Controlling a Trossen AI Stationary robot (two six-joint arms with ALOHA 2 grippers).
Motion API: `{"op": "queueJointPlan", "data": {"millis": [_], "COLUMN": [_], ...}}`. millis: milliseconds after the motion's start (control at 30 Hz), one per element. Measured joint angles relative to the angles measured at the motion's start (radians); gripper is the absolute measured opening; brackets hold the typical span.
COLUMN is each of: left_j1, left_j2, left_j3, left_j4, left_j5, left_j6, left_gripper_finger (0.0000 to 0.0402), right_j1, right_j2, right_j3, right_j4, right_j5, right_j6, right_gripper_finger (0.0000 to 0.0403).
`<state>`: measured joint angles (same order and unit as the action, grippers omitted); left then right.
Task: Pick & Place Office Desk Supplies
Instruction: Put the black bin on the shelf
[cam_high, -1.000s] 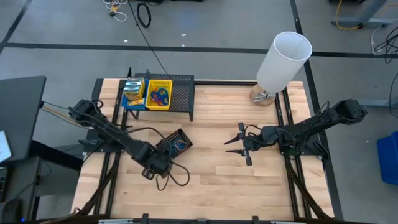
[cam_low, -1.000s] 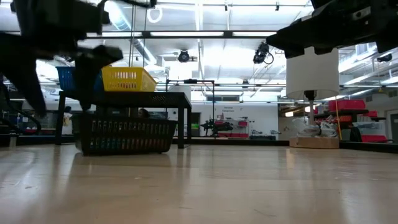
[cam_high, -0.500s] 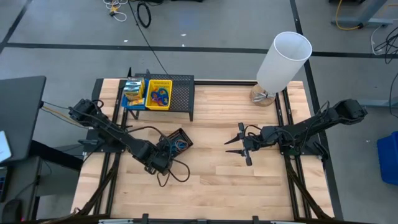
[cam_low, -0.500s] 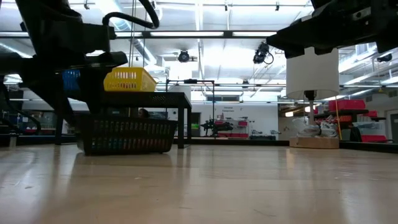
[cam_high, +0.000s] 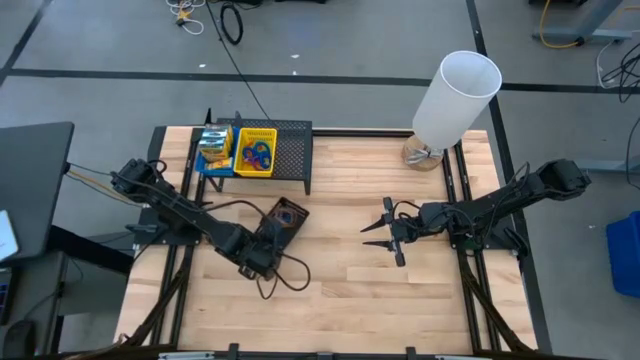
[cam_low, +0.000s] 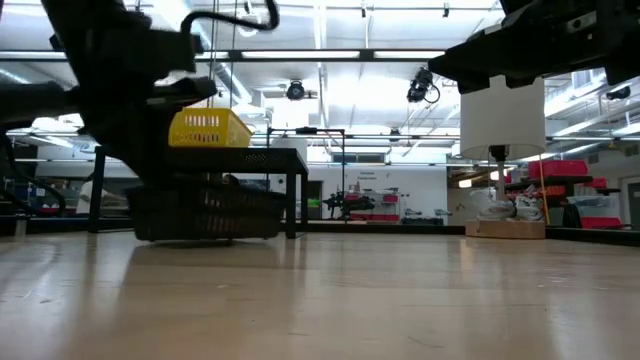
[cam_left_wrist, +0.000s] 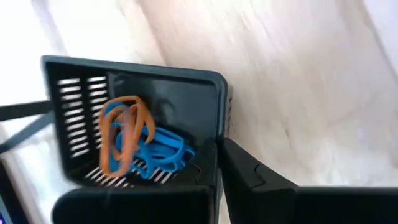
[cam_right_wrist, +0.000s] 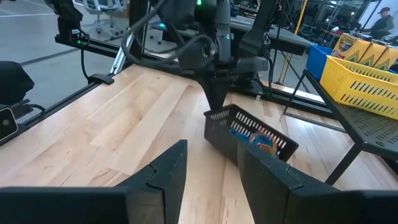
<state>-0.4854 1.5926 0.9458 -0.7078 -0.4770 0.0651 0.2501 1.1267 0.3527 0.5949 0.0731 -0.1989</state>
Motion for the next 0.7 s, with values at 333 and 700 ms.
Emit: {"op": "queueJointPlan", "data": {"millis": [333,700], "left_j1": [0.0,-0.005], "left_j2": [0.0,0.0], "left_j3": [0.149,0.188], "left_j4": [-0.066,-0.103], "left_j5": [-0.033,-0.14], "left_j6": [-0.093,-0.163], "left_gripper_finger": [0.0007,0.0004], "right_j1": [0.0,0.0], "right_j2": [0.0,0.0], "right_j3": [0.0,0.0], "right_j4": [0.0,0.0], "right_j5": [0.0,0.0], "right_j6": [0.003,0.003], "right_gripper_finger": [0.0153,0.0153]}}
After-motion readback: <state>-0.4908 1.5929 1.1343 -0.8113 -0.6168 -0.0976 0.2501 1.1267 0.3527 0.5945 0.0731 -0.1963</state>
